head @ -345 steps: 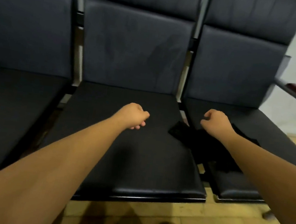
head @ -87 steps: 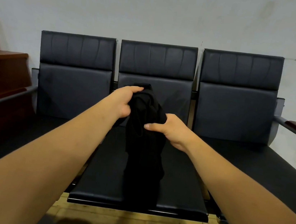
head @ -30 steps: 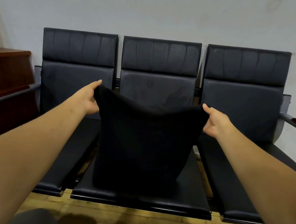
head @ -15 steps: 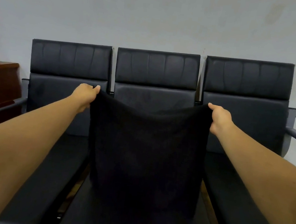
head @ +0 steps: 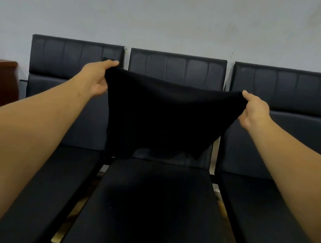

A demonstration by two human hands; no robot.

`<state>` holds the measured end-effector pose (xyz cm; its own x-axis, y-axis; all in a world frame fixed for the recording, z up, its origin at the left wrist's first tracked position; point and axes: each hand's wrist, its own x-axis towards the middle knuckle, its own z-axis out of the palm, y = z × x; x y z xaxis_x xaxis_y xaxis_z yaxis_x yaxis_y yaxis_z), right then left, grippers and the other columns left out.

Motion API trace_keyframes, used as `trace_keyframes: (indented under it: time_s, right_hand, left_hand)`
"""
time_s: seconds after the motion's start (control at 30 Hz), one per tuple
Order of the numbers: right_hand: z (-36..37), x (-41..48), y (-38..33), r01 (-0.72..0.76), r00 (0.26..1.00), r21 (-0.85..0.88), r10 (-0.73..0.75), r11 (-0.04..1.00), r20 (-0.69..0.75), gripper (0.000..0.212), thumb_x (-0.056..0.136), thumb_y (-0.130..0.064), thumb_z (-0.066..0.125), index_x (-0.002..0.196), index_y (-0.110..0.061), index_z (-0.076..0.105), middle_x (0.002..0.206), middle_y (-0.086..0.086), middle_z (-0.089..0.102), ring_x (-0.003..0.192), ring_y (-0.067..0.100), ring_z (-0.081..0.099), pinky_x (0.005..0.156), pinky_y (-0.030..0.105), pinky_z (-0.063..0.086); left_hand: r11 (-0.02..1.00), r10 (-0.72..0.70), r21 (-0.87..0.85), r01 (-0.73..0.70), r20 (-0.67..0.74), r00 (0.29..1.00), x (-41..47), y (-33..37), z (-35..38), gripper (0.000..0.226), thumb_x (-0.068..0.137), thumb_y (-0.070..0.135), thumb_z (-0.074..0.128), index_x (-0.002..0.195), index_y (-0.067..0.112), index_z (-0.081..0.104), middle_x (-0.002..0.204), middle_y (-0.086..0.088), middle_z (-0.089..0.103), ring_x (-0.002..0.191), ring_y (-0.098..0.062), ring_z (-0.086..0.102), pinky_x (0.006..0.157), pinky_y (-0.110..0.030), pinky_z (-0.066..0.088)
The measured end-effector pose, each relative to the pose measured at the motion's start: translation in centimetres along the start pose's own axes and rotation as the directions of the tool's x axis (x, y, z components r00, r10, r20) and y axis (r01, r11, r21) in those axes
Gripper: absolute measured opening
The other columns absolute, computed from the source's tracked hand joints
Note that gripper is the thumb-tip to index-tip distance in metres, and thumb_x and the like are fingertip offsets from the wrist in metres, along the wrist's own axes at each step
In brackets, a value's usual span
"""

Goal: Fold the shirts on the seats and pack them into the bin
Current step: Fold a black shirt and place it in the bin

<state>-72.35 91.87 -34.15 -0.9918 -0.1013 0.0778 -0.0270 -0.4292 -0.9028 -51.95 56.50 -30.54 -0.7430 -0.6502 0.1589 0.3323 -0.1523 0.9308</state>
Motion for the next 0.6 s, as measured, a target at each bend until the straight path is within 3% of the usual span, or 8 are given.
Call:
trace_keyframes:
  time_s: [0.13, 0.27, 0.37, 0.47, 0.53, 0.6]
  right_hand:
    - [-4.2, -3.5, 4.6, -0.110, 0.994, -0.033, 0.110, 0.993, 0.021, 0.002, 0.097, -0.012, 0.061, 0.098, -0.012, 0.063, 0.110, 0.007, 0.071, 0.093, 0.022, 0.069, 0.076, 0.036, 0.057]
    - [-10.1, -7.6, 12.1, -0.292, 0.956, -0.157, 0.291, 0.944, -0.026, 0.009, 0.096, -0.008, 0.057, 0.103, -0.008, 0.062, 0.126, 0.015, 0.065, 0.111, 0.027, 0.064, 0.104, 0.042, 0.048]
    - [-13.7, -11.1, 16.6, -0.405, 0.914, -0.300, 0.392, 0.863, -0.106, 0.009, 0.097, -0.005, 0.055, 0.101, -0.007, 0.062, 0.119, 0.015, 0.065, 0.106, 0.027, 0.063, 0.098, 0.040, 0.048]
    - [-16.2, -13.7, 19.2, -0.519, 0.847, -0.446, 0.511, 0.729, -0.150, 0.015, 0.097, -0.007, 0.057, 0.111, -0.005, 0.061, 0.114, 0.014, 0.067, 0.112, 0.032, 0.064, 0.094, 0.042, 0.052]
    - [-17.6, -14.4, 20.0, -0.540, 0.826, -0.521, 0.535, 0.662, -0.176, 0.023, 0.096, -0.010, 0.059, 0.119, -0.003, 0.060, 0.116, 0.012, 0.067, 0.115, 0.036, 0.065, 0.082, 0.040, 0.054]
    - [-18.6, -14.9, 20.0, -0.550, 0.818, -0.545, 0.541, 0.633, -0.196, 0.022, 0.097, -0.010, 0.058, 0.118, -0.004, 0.060, 0.118, 0.014, 0.069, 0.109, 0.034, 0.066, 0.083, 0.039, 0.054]
  left_hand:
    - [0.971, -0.022, 0.238, 0.023, -0.007, 1.000, -4.0, -5.8, -5.4, 0.007, 0.093, 0.014, 0.070, 0.098, 0.009, 0.068, 0.101, -0.012, 0.074, 0.094, -0.022, 0.072, 0.094, -0.037, 0.057]
    - [0.914, -0.160, 0.366, 0.175, -0.070, 0.985, -10.2, -14.2, -11.1, 0.014, 0.097, 0.018, 0.065, 0.103, 0.006, 0.071, 0.111, -0.015, 0.074, 0.107, -0.029, 0.069, 0.094, -0.037, 0.054]
    - [0.858, -0.293, 0.416, 0.302, -0.087, 0.952, -15.1, -19.3, -13.6, 0.019, 0.100, 0.019, 0.061, 0.107, 0.002, 0.069, 0.110, -0.012, 0.075, 0.109, -0.030, 0.069, 0.093, -0.036, 0.053]
    - [0.834, -0.384, 0.381, 0.398, -0.118, 0.916, -18.6, -22.1, -14.7, 0.015, 0.103, 0.015, 0.055, 0.099, 0.010, 0.068, 0.110, -0.011, 0.073, 0.100, -0.025, 0.069, 0.085, -0.033, 0.052]
    - [0.837, -0.423, 0.319, 0.444, -0.138, 0.896, -19.3, -22.9, -15.7, 0.018, 0.105, 0.014, 0.051, 0.109, 0.008, 0.067, 0.111, -0.013, 0.073, 0.094, -0.023, 0.070, 0.077, -0.033, 0.053]
    - [0.850, -0.441, 0.226, 0.476, -0.188, 0.878, -19.1, -22.9, -16.8, 0.027, 0.105, 0.014, 0.050, 0.128, 0.004, 0.059, 0.120, -0.015, 0.069, 0.105, -0.029, 0.068, 0.082, -0.038, 0.053]
